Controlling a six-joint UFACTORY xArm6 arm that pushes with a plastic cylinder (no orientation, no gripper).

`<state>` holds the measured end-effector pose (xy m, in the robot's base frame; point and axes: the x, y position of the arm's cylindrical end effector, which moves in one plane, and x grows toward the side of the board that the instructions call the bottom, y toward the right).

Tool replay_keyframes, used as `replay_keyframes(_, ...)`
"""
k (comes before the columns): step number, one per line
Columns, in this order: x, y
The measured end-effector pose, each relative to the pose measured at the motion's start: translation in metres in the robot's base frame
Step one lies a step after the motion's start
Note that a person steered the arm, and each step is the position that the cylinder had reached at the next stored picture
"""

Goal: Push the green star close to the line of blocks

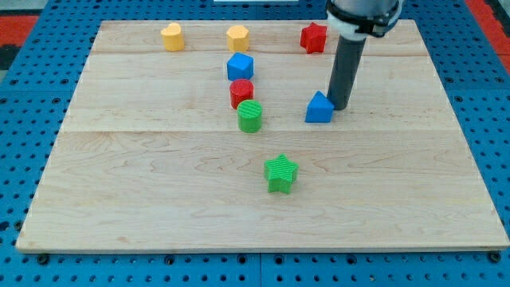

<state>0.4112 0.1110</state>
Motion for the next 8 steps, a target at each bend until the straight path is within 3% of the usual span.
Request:
replay_keyframes(1,0.018,-0.018)
replay_keyframes(3,-0.020,-0.003)
replay_keyframes(6,0.069,-0.047)
replay_keyframes(7,0.030,0.003)
replay_keyframes(8,-0.017,-0.006)
